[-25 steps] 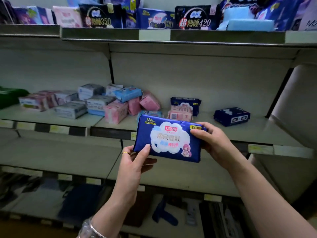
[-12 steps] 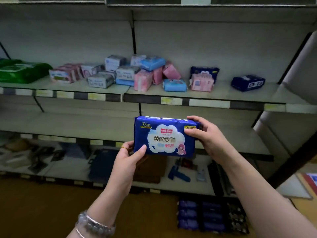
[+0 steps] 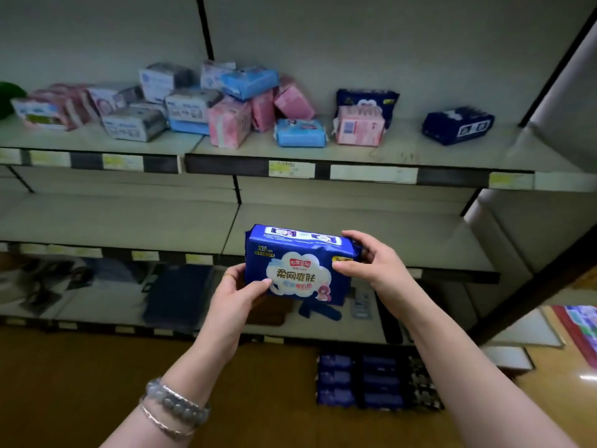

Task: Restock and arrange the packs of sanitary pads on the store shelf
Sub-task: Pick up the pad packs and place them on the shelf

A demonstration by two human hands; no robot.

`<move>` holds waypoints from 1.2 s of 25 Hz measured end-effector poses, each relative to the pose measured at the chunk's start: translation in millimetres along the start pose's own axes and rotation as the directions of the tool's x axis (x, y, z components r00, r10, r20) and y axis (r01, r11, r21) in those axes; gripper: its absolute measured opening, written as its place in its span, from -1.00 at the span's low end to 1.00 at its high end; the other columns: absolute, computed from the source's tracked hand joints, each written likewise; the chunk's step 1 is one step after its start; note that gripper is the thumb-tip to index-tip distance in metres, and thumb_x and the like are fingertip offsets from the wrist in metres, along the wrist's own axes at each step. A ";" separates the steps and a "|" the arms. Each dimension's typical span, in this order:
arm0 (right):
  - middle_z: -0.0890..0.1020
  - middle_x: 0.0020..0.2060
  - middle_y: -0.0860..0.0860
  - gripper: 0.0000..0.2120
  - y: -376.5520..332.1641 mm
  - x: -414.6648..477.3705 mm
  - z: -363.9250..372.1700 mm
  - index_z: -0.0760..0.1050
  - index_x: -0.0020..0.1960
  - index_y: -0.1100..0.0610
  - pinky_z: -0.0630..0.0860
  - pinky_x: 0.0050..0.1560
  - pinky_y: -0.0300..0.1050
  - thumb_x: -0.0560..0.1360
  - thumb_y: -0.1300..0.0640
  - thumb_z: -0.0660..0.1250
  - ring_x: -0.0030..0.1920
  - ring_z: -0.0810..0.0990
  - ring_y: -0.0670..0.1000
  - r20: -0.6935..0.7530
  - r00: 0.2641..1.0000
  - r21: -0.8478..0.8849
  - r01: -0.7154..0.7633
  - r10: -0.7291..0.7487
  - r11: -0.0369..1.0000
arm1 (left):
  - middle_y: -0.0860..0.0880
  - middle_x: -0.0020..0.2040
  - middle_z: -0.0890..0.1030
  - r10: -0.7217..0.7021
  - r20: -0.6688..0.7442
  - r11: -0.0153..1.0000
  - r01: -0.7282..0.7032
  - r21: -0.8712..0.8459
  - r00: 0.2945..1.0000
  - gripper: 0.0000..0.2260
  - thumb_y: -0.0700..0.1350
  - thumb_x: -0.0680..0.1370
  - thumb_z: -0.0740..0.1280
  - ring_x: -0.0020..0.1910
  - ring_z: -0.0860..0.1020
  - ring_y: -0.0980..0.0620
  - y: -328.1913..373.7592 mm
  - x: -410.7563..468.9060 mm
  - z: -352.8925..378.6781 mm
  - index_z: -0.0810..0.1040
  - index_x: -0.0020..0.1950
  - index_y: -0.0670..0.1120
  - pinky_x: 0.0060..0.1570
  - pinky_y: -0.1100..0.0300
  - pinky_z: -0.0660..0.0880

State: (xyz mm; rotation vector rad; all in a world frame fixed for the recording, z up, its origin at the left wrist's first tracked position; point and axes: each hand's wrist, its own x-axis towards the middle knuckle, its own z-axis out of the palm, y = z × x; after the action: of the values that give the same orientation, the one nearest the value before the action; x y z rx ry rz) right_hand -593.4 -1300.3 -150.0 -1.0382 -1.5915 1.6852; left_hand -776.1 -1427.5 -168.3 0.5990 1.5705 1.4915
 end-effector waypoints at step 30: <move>0.45 0.25 0.07 -0.35 306.7 156.2 25.7 0.27 0.38 0.16 0.42 0.13 -0.29 0.37 0.32 0.46 0.21 0.48 0.05 -0.042 0.960 -0.501 -0.260 0.277 0.825 | -0.27 0.29 0.44 -0.446 0.005 0.826 0.410 0.387 0.895 -0.67 -0.24 0.55 0.28 0.28 0.41 -0.22 -263.4 215.9 -25.5 0.39 0.31 -0.26 0.26 0.08 0.30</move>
State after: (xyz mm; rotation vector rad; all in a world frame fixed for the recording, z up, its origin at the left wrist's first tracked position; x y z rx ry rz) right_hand -668.3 -1215.3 -476.0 -1.5639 -2.0497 1.4865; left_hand -850.9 -1308.6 -479.5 0.4758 1.7885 0.8163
